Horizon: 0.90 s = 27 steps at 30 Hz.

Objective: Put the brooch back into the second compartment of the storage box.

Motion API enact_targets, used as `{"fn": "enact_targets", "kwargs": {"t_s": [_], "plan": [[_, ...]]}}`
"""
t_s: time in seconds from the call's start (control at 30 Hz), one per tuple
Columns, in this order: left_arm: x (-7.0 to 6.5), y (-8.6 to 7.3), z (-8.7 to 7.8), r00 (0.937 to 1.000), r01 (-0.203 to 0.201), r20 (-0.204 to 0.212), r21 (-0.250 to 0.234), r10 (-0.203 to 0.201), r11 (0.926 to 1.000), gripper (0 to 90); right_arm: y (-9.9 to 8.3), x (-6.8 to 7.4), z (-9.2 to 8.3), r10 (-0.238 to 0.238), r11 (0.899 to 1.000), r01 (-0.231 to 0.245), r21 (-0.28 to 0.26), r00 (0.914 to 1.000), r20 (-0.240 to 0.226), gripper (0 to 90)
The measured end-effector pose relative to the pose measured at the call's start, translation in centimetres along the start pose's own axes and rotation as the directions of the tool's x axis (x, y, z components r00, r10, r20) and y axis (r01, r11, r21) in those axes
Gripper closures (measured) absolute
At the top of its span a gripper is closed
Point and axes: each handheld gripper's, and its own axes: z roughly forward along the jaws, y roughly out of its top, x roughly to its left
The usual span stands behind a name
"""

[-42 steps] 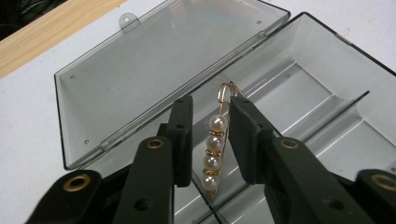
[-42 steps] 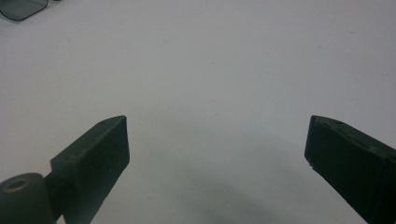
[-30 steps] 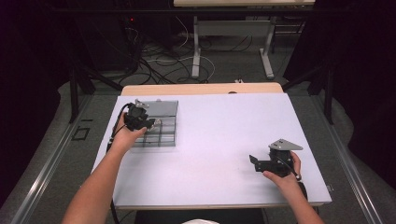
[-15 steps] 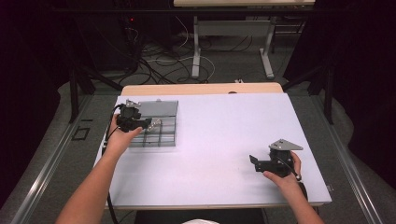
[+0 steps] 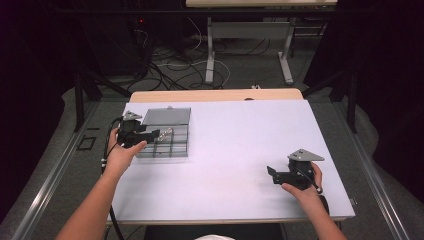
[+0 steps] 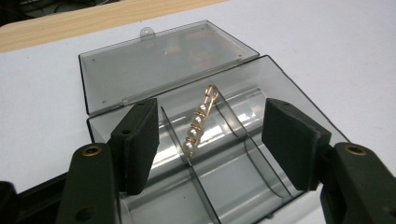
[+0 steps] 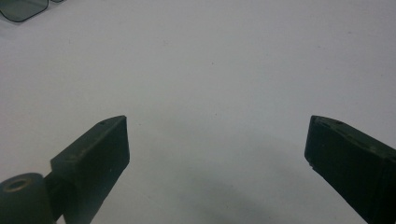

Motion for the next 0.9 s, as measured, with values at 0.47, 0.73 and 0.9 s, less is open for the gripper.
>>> {"fn": "enact_targets", "kwargs": {"t_s": [0.47,0.73,0.9], "plan": [[-1.3,-2.7,-2.6,0.9864,0.139,0.099,-0.077,-0.132,0.9873,16.1,0.0,-0.1,-0.1,0.001,1.0,-0.001,0.0,1.0,0.003,6.1],[-1.4,-4.8,-3.8,0.9887,0.118,0.102,-0.088,-0.109,0.989,8.5,0.0,-0.2,-0.2,0.002,1.0,-0.002,-0.003,1.0,0.008,6.1],[-1.6,-5.9,-4.1,0.9895,0.112,0.101,-0.089,-0.103,0.9897,2.4,0.0,-0.3,-0.2,0.008,1.0,-0.008,0.002,0.9999,0.01,6.1]]}}
